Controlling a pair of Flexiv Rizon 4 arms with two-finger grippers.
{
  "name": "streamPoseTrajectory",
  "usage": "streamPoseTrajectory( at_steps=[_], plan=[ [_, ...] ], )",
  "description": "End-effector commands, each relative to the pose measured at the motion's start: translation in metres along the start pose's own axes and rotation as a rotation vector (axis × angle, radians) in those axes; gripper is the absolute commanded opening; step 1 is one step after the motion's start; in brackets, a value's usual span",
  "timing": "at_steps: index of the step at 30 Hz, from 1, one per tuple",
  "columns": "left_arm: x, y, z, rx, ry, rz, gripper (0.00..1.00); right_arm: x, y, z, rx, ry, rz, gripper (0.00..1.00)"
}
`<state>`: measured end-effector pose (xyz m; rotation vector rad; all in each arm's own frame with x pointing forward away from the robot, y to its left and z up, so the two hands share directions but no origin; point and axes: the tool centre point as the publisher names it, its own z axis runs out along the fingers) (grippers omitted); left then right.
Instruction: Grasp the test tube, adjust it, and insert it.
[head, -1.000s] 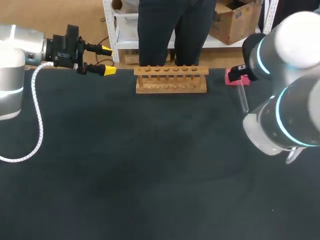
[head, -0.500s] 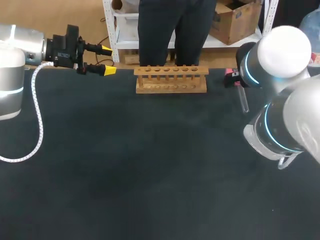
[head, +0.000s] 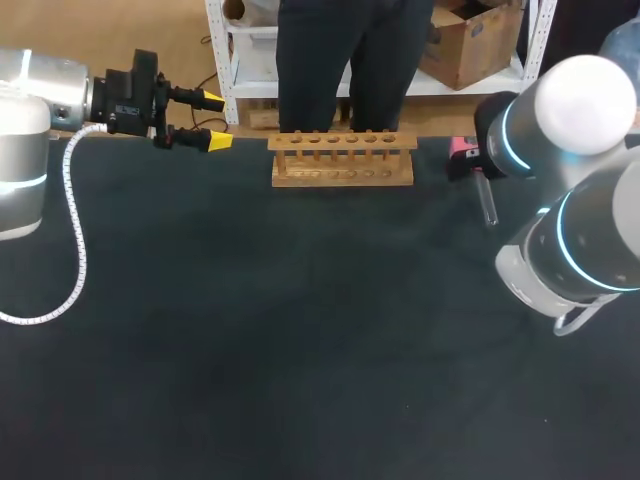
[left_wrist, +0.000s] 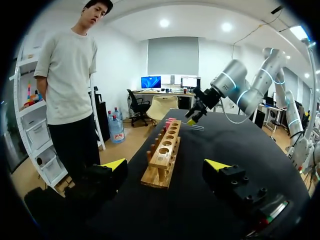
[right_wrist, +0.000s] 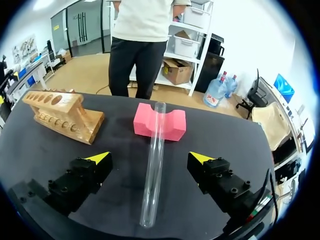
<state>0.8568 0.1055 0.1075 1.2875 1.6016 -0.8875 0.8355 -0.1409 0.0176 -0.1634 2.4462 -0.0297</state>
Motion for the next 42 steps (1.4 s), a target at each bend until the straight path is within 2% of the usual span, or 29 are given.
streamPoseTrajectory(
  at_steps=[1, 14, 15, 17, 20, 21, 22, 23, 38, 42],
  plan=[
    [0.001, 0.001, 0.0, 0.001, -0.001, 0.001, 1.0, -0.003, -0.004, 0.008, -0.078, 0.019, 0.009, 1.0],
    [0.001, 0.001, 0.0, 0.001, -0.001, 0.001, 1.0, 0.001, -0.007, 0.023, -0.078, 0.042, 0.011, 1.0],
    [0.001, 0.001, 0.0, 0.001, -0.001, 0.001, 1.0, 0.001, -0.007, 0.025, -0.078, 0.047, 0.009, 0.92],
    [0.001, 0.001, 0.0, 0.001, -0.001, 0.001, 1.0, 0.002, -0.007, 0.027, -0.075, 0.053, 0.006, 0.9],
    [0.001, 0.001, 0.0, 0.001, -0.001, 0.001, 1.0, 0.003, -0.006, 0.028, -0.071, 0.063, 0.001, 0.76],
    [0.001, 0.001, 0.0, 0.001, -0.001, 0.001, 1.0, 0.003, -0.006, 0.028, -0.069, 0.065, -0.001, 0.69],
    [0.001, 0.001, 0.0, 0.001, -0.001, 0.001, 1.0, 0.004, -0.006, 0.029, -0.066, 0.069, -0.003, 0.58],
    [0.001, 0.001, 0.0, 0.001, -0.001, 0.001, 1.0, 0.004, -0.006, 0.029, -0.065, 0.073, -0.005, 0.53],
    [0.001, 0.001, 0.0, 0.001, -0.001, 0.001, 1.0, 0.009, -0.005, 0.034, -0.05, 0.1, -0.009, 0.47],
    [0.001, 0.001, 0.0, 0.001, -0.001, 0.001, 1.0, 0.01, -0.005, 0.035, -0.047, 0.104, -0.007, 0.42]
  ],
)
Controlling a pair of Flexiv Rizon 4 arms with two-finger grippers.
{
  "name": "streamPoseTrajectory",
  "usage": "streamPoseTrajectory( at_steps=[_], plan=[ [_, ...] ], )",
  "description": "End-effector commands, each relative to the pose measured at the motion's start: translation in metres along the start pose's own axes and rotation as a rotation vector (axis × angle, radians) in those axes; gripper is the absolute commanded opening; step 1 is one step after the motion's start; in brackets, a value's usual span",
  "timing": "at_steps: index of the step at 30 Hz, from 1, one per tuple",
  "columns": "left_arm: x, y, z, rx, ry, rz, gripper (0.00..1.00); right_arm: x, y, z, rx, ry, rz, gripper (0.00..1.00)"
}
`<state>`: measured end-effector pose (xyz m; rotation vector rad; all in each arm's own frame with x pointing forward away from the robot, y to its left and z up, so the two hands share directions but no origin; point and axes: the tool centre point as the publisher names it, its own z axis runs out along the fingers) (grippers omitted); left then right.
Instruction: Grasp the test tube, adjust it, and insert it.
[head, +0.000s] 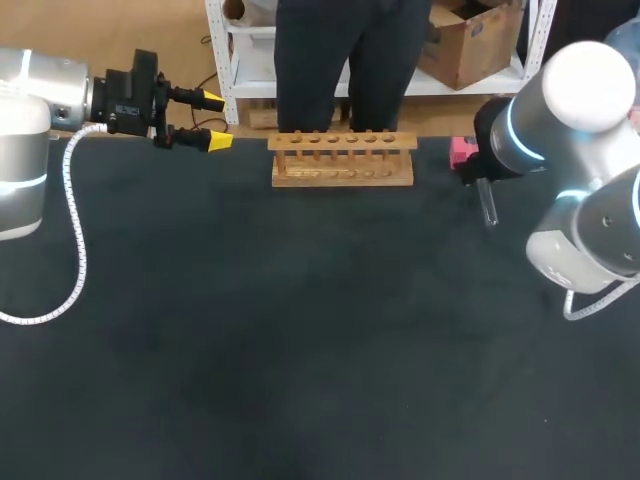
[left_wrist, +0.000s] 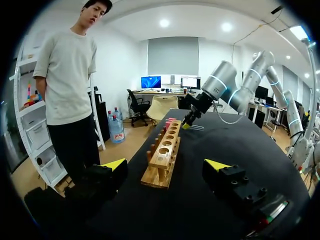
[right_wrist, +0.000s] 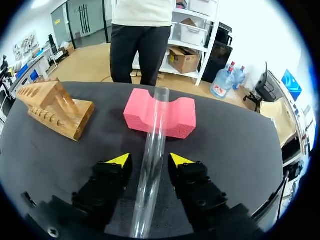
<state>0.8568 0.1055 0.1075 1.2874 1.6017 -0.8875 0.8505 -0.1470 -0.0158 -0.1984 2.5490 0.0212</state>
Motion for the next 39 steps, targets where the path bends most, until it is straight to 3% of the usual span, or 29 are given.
streamPoseTrajectory(
  at_steps=[1, 22, 39],
  plan=[
    [0.0006, 0.0005, 0.0001, 0.001, -0.001, 0.001, 1.0, 0.0, 0.0011, 0.0, 0.005, 0.005, 0.002, 0.42],
    [0.0006, 0.0005, 0.0001, 0.001, -0.001, 0.001, 1.0, 0.003, -0.0009, 0.0006, 0.021, 0.025, 0.028, 0.38],
    [0.0006, 0.0005, 0.0001, 0.001, -0.001, 0.001, 1.0, 0.0038, -0.0032, -0.0001, 0.03, 0.034, 0.034, 0.12]
  ],
)
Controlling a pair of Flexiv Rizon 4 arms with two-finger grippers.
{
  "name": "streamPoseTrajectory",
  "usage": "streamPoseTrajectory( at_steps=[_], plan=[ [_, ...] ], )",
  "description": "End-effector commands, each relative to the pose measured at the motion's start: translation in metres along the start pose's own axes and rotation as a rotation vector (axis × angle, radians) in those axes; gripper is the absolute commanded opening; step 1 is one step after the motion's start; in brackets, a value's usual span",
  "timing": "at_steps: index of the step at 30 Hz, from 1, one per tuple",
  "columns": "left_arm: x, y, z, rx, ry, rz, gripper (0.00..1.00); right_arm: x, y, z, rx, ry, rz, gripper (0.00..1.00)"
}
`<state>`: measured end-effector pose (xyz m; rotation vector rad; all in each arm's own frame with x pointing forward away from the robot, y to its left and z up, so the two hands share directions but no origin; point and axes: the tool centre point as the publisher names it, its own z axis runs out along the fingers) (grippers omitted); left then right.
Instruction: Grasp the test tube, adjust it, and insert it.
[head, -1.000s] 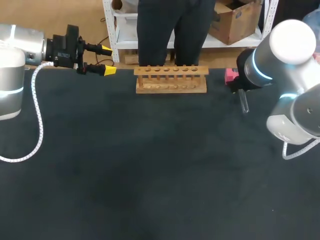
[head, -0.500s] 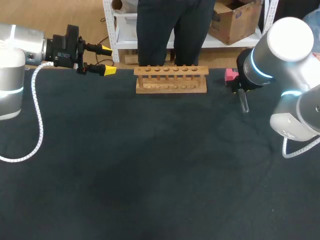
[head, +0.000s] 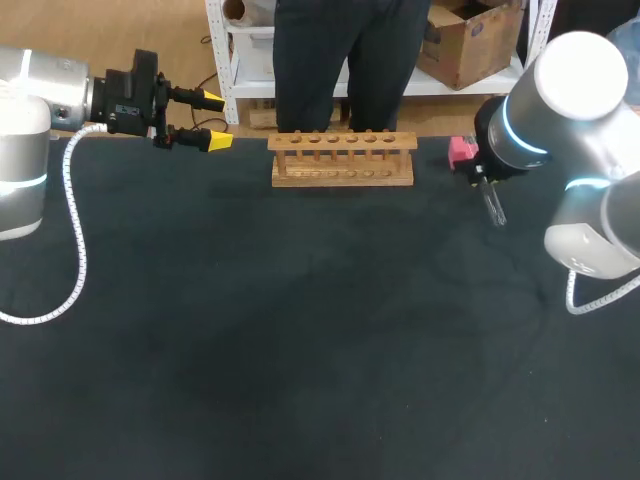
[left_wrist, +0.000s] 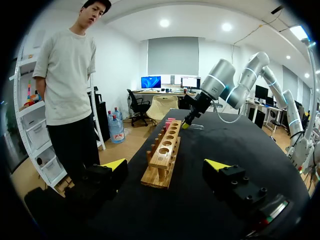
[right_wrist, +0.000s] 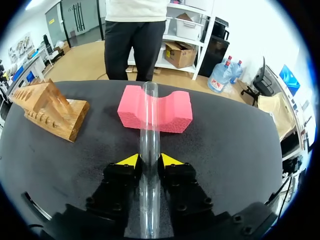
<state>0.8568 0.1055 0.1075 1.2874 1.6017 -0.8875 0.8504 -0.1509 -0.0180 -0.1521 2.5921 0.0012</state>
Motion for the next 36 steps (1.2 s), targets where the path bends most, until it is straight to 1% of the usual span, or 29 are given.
streamPoseTrajectory(
  at_steps=[1, 3, 4, 11, 15, 20, 29, 33, 36],
  plan=[
    [0.001, 0.001, 0.0, 0.001, -0.001, 0.001, 1.0, 0.002, 0.0, -0.002, 0.008, -0.006, 0.003, 0.1],
    [0.001, 0.001, 0.0, 0.001, -0.001, 0.001, 1.0, 0.002, 0.0, -0.002, 0.011, -0.004, 0.006, 0.02],
    [0.001, 0.001, 0.0, 0.001, -0.001, 0.001, 1.0, 0.002, 0.0, -0.002, 0.012, -0.003, 0.008, 0.0],
    [0.001, 0.001, 0.0, 0.001, -0.001, 0.001, 1.0, 0.003, -0.001, -0.003, 0.022, 0.01, 0.032, 0.0],
    [0.001, 0.001, 0.0, 0.001, -0.001, 0.001, 1.0, 0.002, -0.002, -0.011, 0.026, 0.008, 0.052, 0.0],
    [0.001, 0.001, 0.0, 0.001, -0.001, 0.001, 1.0, 0.001, -0.003, -0.027, 0.04, -0.002, 0.077, 0.0],
    [0.001, 0.001, 0.0, 0.001, -0.001, 0.001, 1.0, 0.001, -0.003, -0.059, 0.09, -0.023, 0.117, 0.0],
    [0.001, 0.001, 0.0, 0.001, -0.001, 0.001, 1.0, 0.0, -0.001, -0.074, 0.103, -0.034, 0.131, 0.0],
    [0.001, 0.001, 0.0, 0.001, -0.001, 0.001, 1.0, -0.002, 0.006, -0.09, 0.113, -0.05, 0.135, 0.0]
  ],
)
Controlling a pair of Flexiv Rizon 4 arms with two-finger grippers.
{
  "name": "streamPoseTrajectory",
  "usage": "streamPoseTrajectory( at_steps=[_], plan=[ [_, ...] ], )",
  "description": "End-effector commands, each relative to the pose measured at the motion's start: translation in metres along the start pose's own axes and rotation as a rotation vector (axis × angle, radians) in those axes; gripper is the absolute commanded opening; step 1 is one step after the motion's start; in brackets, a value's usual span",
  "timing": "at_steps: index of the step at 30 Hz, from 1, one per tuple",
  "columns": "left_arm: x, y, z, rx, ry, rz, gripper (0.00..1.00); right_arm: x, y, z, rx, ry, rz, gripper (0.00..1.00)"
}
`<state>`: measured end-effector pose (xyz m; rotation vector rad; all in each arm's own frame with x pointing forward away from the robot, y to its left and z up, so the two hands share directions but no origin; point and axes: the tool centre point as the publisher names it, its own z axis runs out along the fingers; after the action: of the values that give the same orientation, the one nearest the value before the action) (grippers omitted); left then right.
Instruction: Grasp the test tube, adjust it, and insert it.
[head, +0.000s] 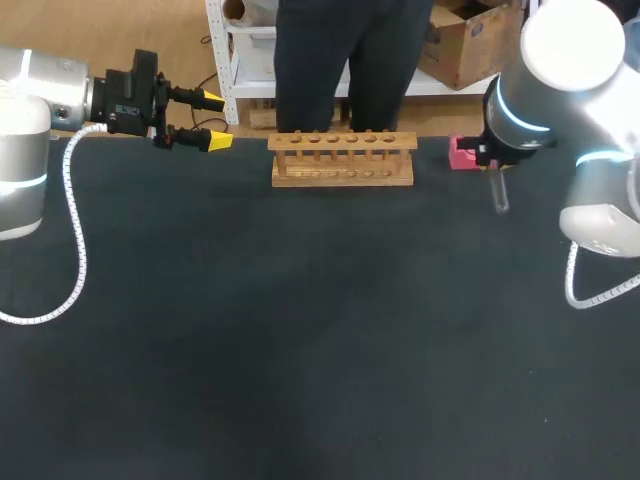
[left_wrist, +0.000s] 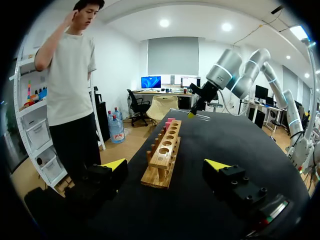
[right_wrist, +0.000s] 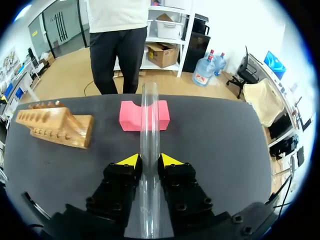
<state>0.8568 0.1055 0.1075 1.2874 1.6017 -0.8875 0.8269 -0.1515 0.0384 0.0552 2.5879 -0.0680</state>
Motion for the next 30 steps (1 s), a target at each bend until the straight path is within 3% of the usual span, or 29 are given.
streamPoseTrajectory(
  at_steps=[1, 15, 30],
  plan=[
    [0.001, 0.001, 0.0, 0.001, -0.001, 0.001, 1.0, 0.008, 0.004, -0.035, 0.02, -0.051, 0.003, 0.0],
    [0.001, 0.001, 0.0, 0.001, -0.001, 0.001, 1.0, 0.006, 0.049, -0.094, 0.022, -0.114, 0.009, 0.0],
    [0.001, 0.001, 0.0, 0.001, -0.001, 0.001, 1.0, 0.011, 0.119, -0.106, -0.046, -0.131, -0.044, 0.0]
  ],
)
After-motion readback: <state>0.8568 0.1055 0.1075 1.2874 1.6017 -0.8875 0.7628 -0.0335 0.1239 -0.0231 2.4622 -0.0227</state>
